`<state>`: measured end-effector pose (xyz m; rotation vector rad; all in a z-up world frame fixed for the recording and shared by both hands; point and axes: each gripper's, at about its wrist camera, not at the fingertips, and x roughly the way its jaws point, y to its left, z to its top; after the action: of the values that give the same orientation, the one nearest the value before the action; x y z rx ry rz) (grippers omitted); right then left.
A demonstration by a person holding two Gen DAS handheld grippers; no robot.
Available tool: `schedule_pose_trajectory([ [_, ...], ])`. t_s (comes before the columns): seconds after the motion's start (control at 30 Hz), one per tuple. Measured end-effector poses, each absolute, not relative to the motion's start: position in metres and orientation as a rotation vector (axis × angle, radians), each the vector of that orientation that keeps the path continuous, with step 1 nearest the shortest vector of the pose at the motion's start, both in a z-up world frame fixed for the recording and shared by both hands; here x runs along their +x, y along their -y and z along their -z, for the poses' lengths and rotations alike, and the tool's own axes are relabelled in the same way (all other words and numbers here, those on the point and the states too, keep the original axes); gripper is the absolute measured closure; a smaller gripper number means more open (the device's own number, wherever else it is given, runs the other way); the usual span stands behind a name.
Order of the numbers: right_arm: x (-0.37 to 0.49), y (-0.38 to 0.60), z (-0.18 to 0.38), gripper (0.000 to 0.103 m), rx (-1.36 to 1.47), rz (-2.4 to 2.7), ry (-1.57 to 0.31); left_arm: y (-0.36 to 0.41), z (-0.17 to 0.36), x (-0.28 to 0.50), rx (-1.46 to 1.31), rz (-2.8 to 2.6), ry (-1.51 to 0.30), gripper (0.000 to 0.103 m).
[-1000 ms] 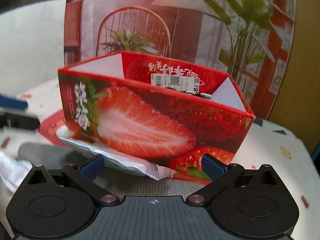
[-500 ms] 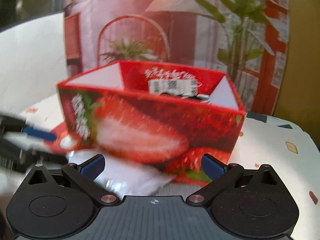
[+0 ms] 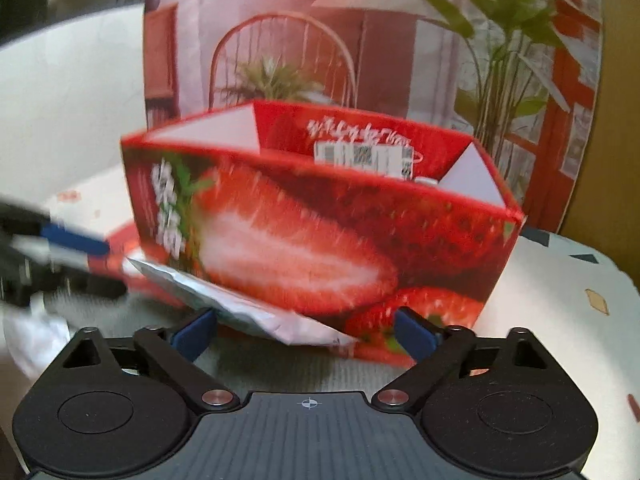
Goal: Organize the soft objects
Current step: 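Grasp the white foil pouch with the right tool and lift it toward the box, then carry the white foil pouch with both tools into the red box and open both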
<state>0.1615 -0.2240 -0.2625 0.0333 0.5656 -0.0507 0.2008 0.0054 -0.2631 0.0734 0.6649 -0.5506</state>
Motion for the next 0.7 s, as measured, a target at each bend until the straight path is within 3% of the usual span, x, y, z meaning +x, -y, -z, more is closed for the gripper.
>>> schedule_pose_trajectory([
  [0.43,0.169,0.233,0.266,0.038,0.064,-0.005,-0.558,0.014,0.272,0.239,0.066,0.582,-0.642,0.033],
  [0.5,0.169,0.234,0.269,0.039,0.061,-0.012,-0.557,0.016,0.274,0.239,0.068,0.601,-0.637,0.037],
  [0.57,0.172,0.235,0.270,0.047,0.056,-0.022,-0.555,0.017,0.275,0.239,0.069,0.610,-0.633,0.047],
  [0.7,0.175,0.229,0.272,0.060,0.022,-0.038,-0.549,0.019,0.276,0.240,0.057,0.607,-0.632,0.050],
])
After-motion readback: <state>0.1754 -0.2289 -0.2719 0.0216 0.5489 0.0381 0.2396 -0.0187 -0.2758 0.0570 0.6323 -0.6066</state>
